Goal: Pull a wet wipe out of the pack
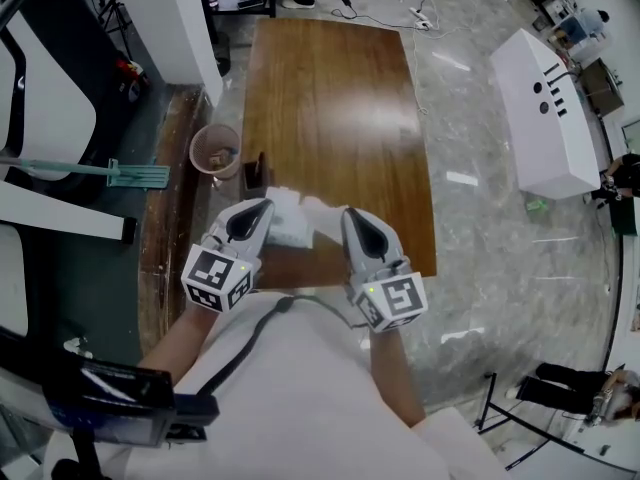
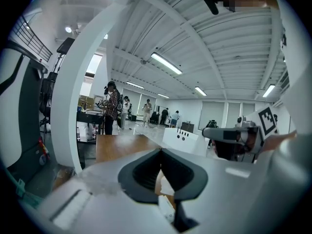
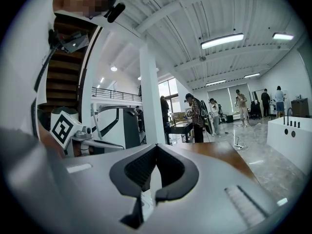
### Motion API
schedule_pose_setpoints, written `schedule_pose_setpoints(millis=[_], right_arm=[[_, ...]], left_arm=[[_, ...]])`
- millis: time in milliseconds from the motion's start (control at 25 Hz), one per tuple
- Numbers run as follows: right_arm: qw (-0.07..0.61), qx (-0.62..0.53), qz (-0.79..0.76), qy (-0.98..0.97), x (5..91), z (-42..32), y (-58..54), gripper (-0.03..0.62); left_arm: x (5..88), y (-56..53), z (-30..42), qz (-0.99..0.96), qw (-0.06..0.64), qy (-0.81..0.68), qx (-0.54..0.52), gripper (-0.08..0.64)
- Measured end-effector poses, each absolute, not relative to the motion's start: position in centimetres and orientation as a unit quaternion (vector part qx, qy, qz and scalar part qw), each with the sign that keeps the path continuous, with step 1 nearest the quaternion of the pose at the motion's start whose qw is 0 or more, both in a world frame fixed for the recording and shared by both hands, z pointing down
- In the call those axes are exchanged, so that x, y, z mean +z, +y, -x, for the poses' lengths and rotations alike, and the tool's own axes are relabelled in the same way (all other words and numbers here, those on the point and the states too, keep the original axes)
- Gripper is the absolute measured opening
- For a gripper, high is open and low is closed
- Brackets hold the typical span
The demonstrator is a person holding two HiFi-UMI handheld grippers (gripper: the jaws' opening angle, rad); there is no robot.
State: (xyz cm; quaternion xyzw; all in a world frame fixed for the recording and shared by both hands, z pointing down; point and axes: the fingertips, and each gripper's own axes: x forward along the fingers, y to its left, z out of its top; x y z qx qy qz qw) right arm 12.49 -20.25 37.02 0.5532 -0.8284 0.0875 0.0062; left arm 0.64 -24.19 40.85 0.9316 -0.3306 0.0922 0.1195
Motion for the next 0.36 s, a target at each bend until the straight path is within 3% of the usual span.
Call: schedule_pose_setpoints(millis=[360], right_arm=[[0.013, 0.083, -0.552, -0.830, 36.83, -12.13, -20.58, 0.009]], left_arm=[[40.69, -24.56, -0.33, -0.931, 0.121, -0.332, 0.091, 0.005]])
